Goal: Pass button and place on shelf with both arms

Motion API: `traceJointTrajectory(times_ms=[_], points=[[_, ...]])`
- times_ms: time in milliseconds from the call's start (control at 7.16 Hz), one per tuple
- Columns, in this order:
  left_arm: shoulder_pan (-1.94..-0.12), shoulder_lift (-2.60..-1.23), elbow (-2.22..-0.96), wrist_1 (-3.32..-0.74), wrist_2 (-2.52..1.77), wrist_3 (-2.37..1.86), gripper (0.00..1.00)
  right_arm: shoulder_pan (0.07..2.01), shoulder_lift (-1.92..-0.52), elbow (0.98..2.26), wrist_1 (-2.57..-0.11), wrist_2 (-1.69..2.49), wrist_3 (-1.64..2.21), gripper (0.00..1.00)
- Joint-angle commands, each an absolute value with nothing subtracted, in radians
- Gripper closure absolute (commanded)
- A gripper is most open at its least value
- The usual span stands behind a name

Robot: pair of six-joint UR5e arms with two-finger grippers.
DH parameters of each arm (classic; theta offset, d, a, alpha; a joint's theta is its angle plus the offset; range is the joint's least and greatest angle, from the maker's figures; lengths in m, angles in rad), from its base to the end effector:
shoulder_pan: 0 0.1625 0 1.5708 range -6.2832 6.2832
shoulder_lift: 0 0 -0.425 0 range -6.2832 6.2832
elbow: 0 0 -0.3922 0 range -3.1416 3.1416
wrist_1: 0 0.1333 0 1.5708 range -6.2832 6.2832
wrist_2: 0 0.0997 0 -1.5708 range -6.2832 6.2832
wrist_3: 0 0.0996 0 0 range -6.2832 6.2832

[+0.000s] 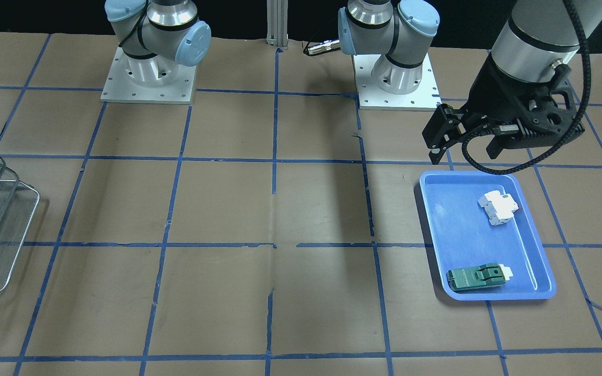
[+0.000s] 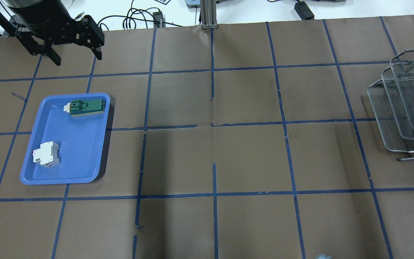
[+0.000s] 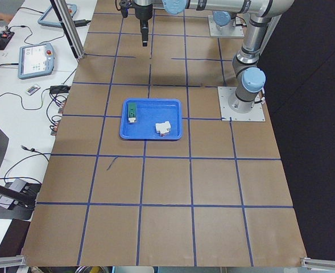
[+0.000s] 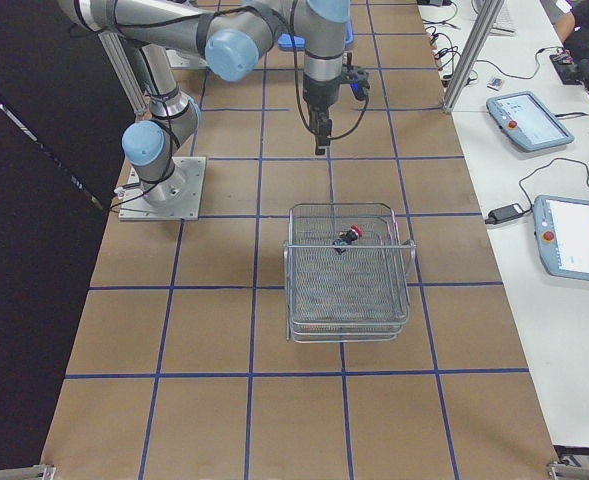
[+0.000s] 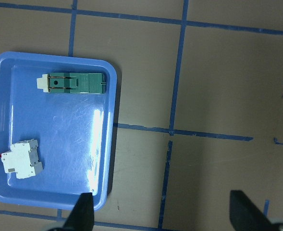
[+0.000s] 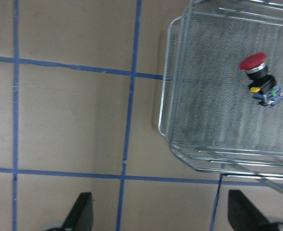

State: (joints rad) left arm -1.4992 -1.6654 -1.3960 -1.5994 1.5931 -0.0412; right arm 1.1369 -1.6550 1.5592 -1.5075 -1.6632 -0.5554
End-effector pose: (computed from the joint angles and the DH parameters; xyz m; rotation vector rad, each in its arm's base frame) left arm -0.0924 -0.5438 0.5227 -0.1766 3.1125 -0.0799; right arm -0.0797 -0.4673 0.5276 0.1826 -3.0393 -0.0233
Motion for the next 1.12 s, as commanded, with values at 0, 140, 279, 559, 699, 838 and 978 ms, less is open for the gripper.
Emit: traceJointTrajectory(times_ms=[0, 140, 279, 559, 699, 838, 978], points=[[-1.496, -1.654, -1.397, -1.605, 1.597, 0.033, 0.0, 1.23, -1.697, 1.569, -1.44, -1.553, -0.38, 0.0], [-1.494, -1.651, -1.397, -1.606, 1.595, 0.037, 0.0, 1.288, -1.692, 1.569, -1.445, -1.531, -0.306, 0.0], [-1.494, -1.651, -1.397, -1.608, 1.586, 0.037, 0.0, 1.364, -1.674, 1.556, -1.453, -1.539, -0.213, 0.0], [-1.493, -1.649, -1.397, -1.629, 1.549, 0.018, 0.0, 1.491, -1.611, 1.501, -1.47, -1.545, -0.102, 0.0], [-1.493, -1.648, -1.391, -1.658, 1.549, 0.017, 0.0, 1.515, -1.576, 1.467, -1.47, -1.54, -0.057, 0.0], [-1.491, -1.643, -1.387, -1.672, 1.552, 0.015, 0.0, 1.546, -1.556, 1.448, -1.474, -1.548, -0.051, 0.0], [-1.493, -1.643, -1.387, -1.672, 1.56, 0.005, 0.0, 1.551, -1.548, 1.445, -1.474, -1.563, -0.052, 0.0]])
